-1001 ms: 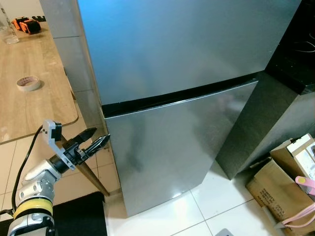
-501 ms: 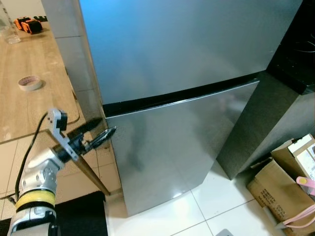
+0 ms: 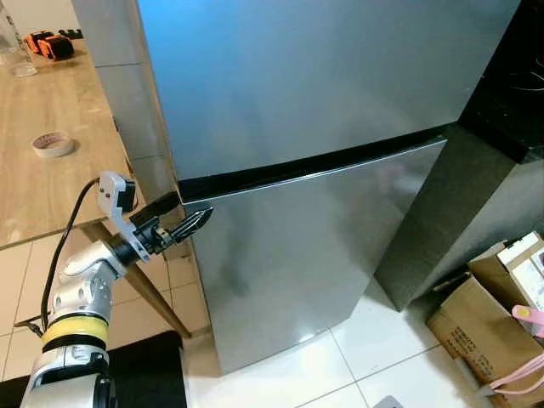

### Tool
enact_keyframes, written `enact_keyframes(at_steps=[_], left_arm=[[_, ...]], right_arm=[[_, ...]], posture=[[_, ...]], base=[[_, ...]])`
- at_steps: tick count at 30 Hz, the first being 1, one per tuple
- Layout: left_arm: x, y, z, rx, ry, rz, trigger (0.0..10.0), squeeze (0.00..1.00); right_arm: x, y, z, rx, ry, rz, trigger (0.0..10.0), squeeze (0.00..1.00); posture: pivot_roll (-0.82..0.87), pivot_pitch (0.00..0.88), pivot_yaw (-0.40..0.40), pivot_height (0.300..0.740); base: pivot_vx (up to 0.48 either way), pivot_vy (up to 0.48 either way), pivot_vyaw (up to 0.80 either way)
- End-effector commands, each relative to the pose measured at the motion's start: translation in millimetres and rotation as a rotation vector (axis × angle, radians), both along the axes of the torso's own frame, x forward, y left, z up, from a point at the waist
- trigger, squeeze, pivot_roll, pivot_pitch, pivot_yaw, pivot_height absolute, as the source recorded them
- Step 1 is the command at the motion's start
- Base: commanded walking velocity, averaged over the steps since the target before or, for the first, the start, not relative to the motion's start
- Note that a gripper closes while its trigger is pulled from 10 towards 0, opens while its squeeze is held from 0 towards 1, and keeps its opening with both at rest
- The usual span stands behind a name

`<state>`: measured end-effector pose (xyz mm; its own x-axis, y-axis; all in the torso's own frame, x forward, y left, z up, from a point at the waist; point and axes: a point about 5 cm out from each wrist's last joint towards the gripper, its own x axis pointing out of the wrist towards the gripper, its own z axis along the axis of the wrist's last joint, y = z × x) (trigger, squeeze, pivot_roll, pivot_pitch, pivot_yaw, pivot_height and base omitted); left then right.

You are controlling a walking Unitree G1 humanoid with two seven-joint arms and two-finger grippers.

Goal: Restocking fridge

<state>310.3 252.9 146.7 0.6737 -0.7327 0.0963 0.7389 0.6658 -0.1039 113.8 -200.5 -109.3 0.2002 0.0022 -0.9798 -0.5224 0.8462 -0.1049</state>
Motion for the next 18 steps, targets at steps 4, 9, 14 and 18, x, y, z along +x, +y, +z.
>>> enact_keyframes(at_steps=[4, 9, 14, 18], left_arm=[[-16.4, -43.9, -15, 0.016, 0.070, -0.362, 10.0, 0.00], [-25.2, -54.7, -20, 0.020, 0.088, -0.452, 10.0, 0.00], [-38.1, -84.4, -25, -0.009, 0.108, -0.586, 10.0, 0.00], [-44.2, -97.8, -25, -0.042, 0.112, -0.641, 10.0, 0.00]], right_arm=[[0.9, -2.8, 1, -0.015, -0.003, 0.005, 10.0, 0.00], [0.8, -2.6, 1, -0.014, -0.003, 0.005, 10.0, 0.00], [0.6, -2.9, 1, -0.016, -0.003, 0.008, 10.0, 0.00], [0.6, -2.9, 1, -0.017, -0.004, 0.008, 10.0, 0.00]], posture=[[0.00, 0.000, -0.058, 0.740], [0.00, 0.000, -0.057, 0.740], [0.00, 0.000, -0.060, 0.740], [0.00, 0.000, -0.060, 0.740]], base=[[0.000, 0.000, 0.00], [0.000, 0.000, 0.00], [0.000, 0.000, 0.00], [0.000, 0.000, 0.00]])
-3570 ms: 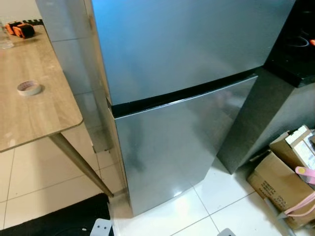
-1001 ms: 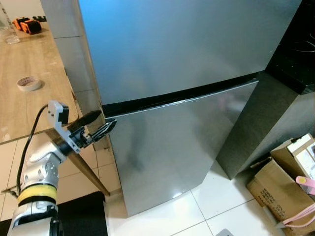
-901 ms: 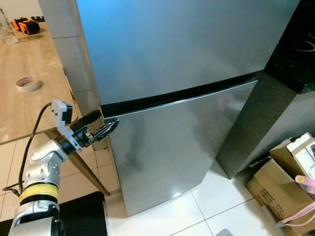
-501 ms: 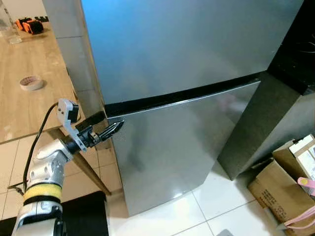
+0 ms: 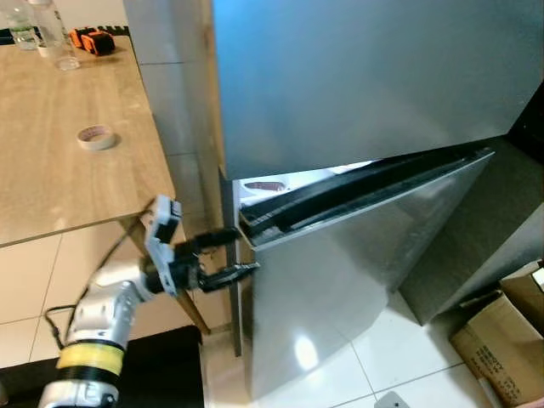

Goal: Restocking fridge

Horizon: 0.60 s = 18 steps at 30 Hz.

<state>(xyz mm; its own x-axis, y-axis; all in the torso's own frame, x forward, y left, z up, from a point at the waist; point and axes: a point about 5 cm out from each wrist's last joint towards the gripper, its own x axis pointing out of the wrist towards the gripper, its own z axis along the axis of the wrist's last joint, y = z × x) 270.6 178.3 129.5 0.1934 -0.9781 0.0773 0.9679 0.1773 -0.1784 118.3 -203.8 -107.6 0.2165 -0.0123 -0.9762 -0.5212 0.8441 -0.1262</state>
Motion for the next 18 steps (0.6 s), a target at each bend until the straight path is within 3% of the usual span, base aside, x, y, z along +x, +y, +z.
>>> enact_keyframes(at_steps=[1, 5, 8, 10, 13, 14, 15, 17, 18], left_arm=[[-11.4, -32.2, -15, -0.027, 0.075, -0.124, 10.0, 0.00], [-15.1, -32.5, -29, -0.015, 0.128, -0.107, 10.0, 0.00], [-23.6, -18.7, -65, 0.081, 0.248, -0.036, 10.0, 0.00], [-40.7, 0.8, -100, 0.187, 0.399, 0.047, 10.0, 0.00], [-45.9, 7.6, -111, 0.220, 0.447, 0.090, 10.0, 0.00], [-51.5, 19.2, -127, 0.264, 0.519, 0.207, 10.0, 0.00], [-51.5, 19.2, -127, 0.264, 0.519, 0.207, 10.0, 0.00], [-55.2, 30.1, -140, 0.298, 0.576, 0.354, 10.0, 0.00], [-55.2, 30.1, -140, 0.298, 0.576, 0.354, 10.0, 0.00]], right_arm=[[-4.0, 0.4, -1, -0.002, 0.014, 0.007, 10.0, 0.00], [-4.2, 0.7, -1, 0.000, 0.015, 0.007, 10.0, 0.00], [-4.6, 1.3, -2, 0.003, 0.017, 0.005, 10.0, 0.00], [-5.3, 1.6, -2, 0.002, 0.025, 0.012, 10.0, 0.00], [-5.5, 1.6, -2, 0.001, 0.027, 0.015, 10.0, 0.00], [-5.9, 1.7, -2, 0.000, 0.029, 0.016, 10.0, 0.00], [-5.9, 1.7, -2, 0.000, 0.029, 0.016, 10.0, 0.00], [-6.3, 1.8, -2, -0.001, 0.029, 0.016, 10.0, 0.00], [-6.3, 1.8, -2, -0.001, 0.029, 0.016, 10.0, 0.00]], posture=[[0.00, 0.000, -0.060, 0.740], [0.00, 0.000, -0.055, 0.740], [0.00, 0.000, -0.053, 0.740], [0.01, 0.000, -0.053, 0.740], [0.01, 0.000, -0.053, 0.740], [0.01, 0.000, -0.052, 0.740], [0.01, 0.000, -0.052, 0.740], [0.01, 0.000, -0.051, 0.740], [0.01, 0.000, -0.051, 0.740]], base=[[0.000, 0.000, 0.00], [0.000, 0.000, 0.00], [0.000, 0.000, 0.00], [0.000, 0.000, 0.00], [0.000, 0.000, 0.00], [0.000, 0.000, 0.00], [0.000, 0.000, 0.00], [0.000, 0.000, 0.00], [0.000, 0.000, 0.00]])
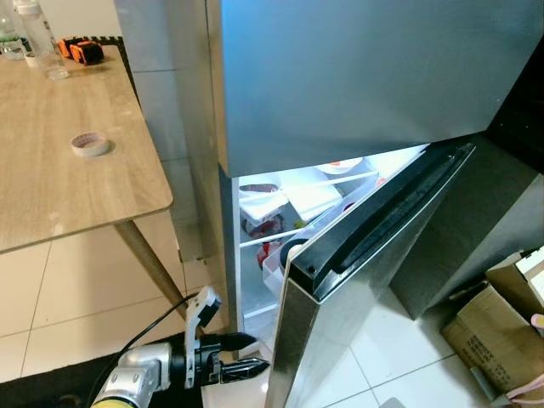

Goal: Restocking fridge

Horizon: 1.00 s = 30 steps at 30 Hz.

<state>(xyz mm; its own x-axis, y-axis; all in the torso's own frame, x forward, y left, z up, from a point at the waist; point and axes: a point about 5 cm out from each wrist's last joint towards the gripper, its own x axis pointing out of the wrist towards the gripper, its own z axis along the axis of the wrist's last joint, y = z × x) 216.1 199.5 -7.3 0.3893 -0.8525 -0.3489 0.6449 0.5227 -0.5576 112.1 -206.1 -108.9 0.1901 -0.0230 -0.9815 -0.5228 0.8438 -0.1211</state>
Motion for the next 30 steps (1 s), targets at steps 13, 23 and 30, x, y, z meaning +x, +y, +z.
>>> enact_keyframes(at_steps=[13, 23, 30], left_arm=[[-45.5, 65.2, -58, 0.510, 0.261, 0.813, 10.0, 0.00], [-80.0, 45.6, -82, 0.588, 0.421, 0.859, 10.0, 0.00], [-76.1, 37.1, -84, 0.586, 0.419, 0.876, 10.0, 0.00]], right_arm=[[-1.5, 4.2, -1, 0.010, 0.008, 0.022, 10.0, 0.00], [-1.4, 4.2, -1, 0.012, 0.009, 0.019, 10.0, 0.00], [-0.1, 3.4, -1, 0.007, 0.005, 0.022, 10.0, 0.00]], posture=[[0.01, 0.000, -0.055, 0.740], [0.01, 0.000, -0.058, 0.740], [0.01, 0.000, -0.064, 0.740]], base=[[0.000, 0.000, 0.00], [-0.079, 0.000, 0.00], [-0.298, 0.000, 0.00]])
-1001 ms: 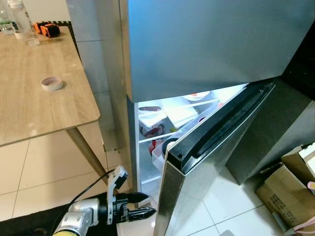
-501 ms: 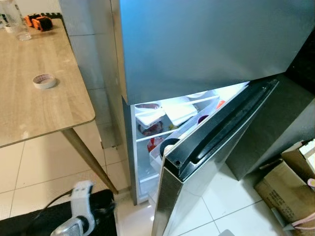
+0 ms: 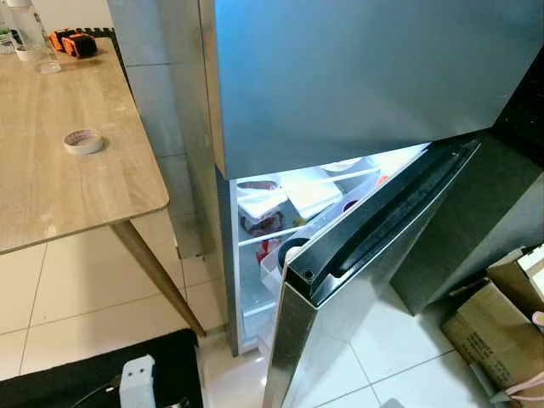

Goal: Restocking fridge

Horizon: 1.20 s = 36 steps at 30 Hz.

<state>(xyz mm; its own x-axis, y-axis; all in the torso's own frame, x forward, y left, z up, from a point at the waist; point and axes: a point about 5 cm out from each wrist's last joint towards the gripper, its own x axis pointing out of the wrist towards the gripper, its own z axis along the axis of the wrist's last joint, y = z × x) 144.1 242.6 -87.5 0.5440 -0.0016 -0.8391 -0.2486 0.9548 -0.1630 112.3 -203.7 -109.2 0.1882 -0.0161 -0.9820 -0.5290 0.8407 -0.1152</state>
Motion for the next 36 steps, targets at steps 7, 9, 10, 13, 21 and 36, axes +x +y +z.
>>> enact_keyframes(at_steps=[7, 9, 10, 13, 21, 36], left_arm=[[0.1, -7.7, -2.5, 0.002, 0.015, -0.006, 10.0, 0.00], [0.4, -8.2, -2.5, 0.003, 0.015, -0.011, 10.0, 0.00], [1.2, -9.5, -2.6, 0.002, 0.015, -0.018, 10.0, 0.00], [3.0, -13.1, -2.8, 0.000, 0.014, -0.033, 10.0, 0.00], [2.9, -15.1, -3.4, 0.001, 0.017, -0.030, 10.0, 0.00], [0.0, -14.1, -4.1, 0.003, 0.025, -0.053, 10.0, 0.00]], right_arm=[[0.0, 0.9, -0.1, 0.003, 0.002, 0.012, 10.0, 0.00], [-0.1, 0.9, -0.1, 0.004, 0.003, 0.011, 10.0, 0.00], [0.0, 1.0, -0.1, 0.005, 0.003, 0.011, 10.0, 0.00], [0.2, 1.1, 0.0, 0.006, 0.004, 0.008, 10.0, 0.00], [0.2, 0.7, 0.0, 0.005, 0.004, 0.006, 10.0, 0.00], [0.1, 0.6, 0.0, 0.007, 0.003, 0.003, 10.0, 0.00]], posture=[[0.01, 0.000, -0.064, 0.740], [0.01, 0.000, -0.064, 0.740], [0.00, 0.000, -0.055, 0.740], [0.00, 0.000, -0.055, 0.740], [0.00, 0.000, -0.056, 0.740], [0.00, 0.000, -0.057, 0.740]], base=[[-0.302, 0.000, 0.00], [-0.319, 0.000, 0.00], [-0.319, 0.000, 0.00], [-0.320, 0.000, 0.00], [-0.306, 0.000, 0.00], [-0.017, -0.177, 0.00]])
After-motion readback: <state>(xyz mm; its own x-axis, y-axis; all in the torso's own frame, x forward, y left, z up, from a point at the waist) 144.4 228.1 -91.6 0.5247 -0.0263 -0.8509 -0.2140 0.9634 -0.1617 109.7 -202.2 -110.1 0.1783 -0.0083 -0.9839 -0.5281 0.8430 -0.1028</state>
